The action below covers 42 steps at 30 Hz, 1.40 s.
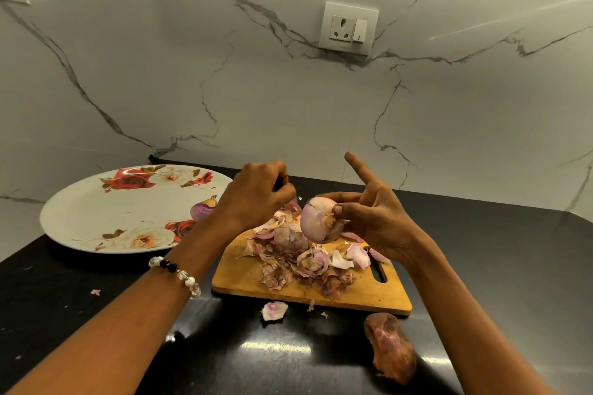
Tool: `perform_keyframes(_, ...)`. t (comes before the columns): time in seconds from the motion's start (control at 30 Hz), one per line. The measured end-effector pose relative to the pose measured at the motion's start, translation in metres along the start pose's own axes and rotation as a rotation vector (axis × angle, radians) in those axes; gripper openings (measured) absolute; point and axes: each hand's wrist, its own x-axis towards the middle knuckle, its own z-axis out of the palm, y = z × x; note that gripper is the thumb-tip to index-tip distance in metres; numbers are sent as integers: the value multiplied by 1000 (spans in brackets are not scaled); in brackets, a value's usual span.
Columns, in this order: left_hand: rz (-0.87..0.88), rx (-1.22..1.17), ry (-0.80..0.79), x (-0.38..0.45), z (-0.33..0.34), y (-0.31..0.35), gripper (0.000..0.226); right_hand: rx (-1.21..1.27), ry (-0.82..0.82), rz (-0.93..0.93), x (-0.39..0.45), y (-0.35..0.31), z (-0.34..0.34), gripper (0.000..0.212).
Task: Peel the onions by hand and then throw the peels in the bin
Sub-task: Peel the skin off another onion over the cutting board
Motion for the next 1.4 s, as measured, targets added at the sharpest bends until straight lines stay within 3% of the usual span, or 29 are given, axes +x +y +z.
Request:
perform_keyframes(0.1, -43, 33, 4, 0, -1, -4, 10, 53, -17, -33, 0, -1, 0, 125)
perform_keyframes(0.2, -66, 2, -119, -1, -3, -3, 21, 55, 54, -54, 2, 0, -1, 130)
perform_keyframes(0.3, -46, -23, -163, -1, -2, -1, 32, 2, 140, -46, 3, 1, -1, 122)
perform_keyframes(0.4, 30, -38, -67, 0, -3, -1, 22, -55, 211, -34, 3, 1, 1, 109)
perform_keyframes(0.57, 236, -160, 80, 1, -9, 10, 23, -102, 239, -4, 2, 1, 3, 111)
perform_keyframes(1.03, 498, -18, -32, -5, 5, 15, 26, -124, 234, 71, 3, 2, 5, 117)
perform_keyframes(1.23, 497, -30, -24, -6, 11, 16, 21, -136, 205, 92, 3, 1, 7, 117)
perform_keyframes(1.4, 321, -112, 95, -3, 14, 13, 8, -117, 200, 82, 2, 0, 6, 115)
